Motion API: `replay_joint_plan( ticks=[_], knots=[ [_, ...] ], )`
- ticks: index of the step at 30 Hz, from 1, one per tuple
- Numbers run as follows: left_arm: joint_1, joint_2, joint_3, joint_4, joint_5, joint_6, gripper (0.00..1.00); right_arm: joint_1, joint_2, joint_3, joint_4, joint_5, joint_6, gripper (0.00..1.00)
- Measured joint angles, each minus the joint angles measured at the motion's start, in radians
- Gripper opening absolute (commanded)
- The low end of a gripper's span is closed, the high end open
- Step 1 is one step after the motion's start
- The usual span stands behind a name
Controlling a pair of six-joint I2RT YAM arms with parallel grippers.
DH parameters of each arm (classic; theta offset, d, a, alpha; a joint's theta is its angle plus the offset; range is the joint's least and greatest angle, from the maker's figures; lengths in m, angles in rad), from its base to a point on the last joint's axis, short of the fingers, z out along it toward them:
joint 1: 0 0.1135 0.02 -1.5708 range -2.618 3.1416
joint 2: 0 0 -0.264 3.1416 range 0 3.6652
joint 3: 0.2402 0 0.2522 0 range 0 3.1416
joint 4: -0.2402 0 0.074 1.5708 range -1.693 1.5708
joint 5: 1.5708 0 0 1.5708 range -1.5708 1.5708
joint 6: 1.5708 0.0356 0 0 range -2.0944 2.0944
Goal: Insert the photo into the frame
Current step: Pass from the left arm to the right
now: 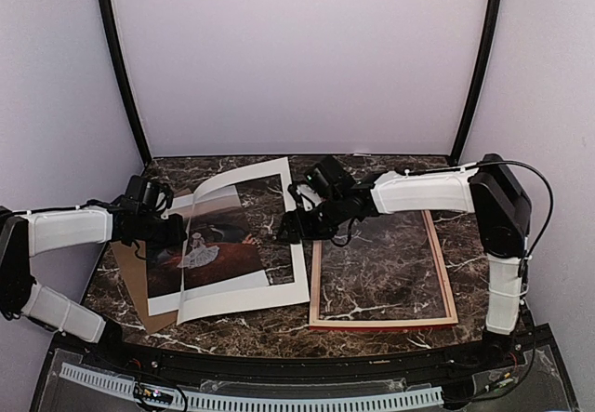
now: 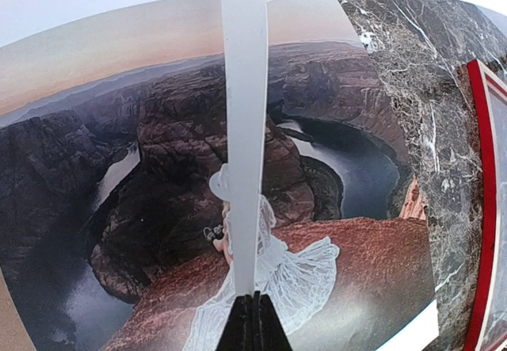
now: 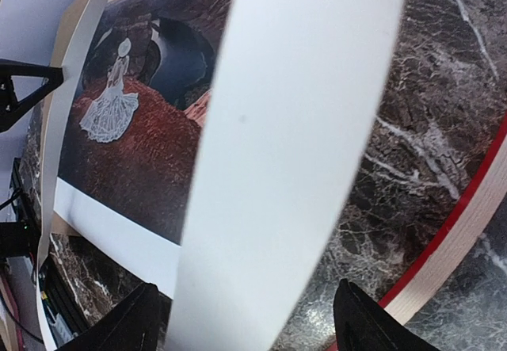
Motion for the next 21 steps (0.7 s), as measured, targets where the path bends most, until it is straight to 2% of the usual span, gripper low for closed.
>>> replay_joint_plan(
  ticks=[10,21],
  knots=[
    [-0.026,0.002,0.000,0.001,-0.014,-0.013,0.00,-0.019,-0.005,-0.019,0.097,-0.131,0.051,0.71],
    [-0.053,0.019,0.000,0.002,-0.043,-0.016,0.00,-0.036,-0.051,-0.051,0.173,-0.207,0.105,0.39]
  ],
)
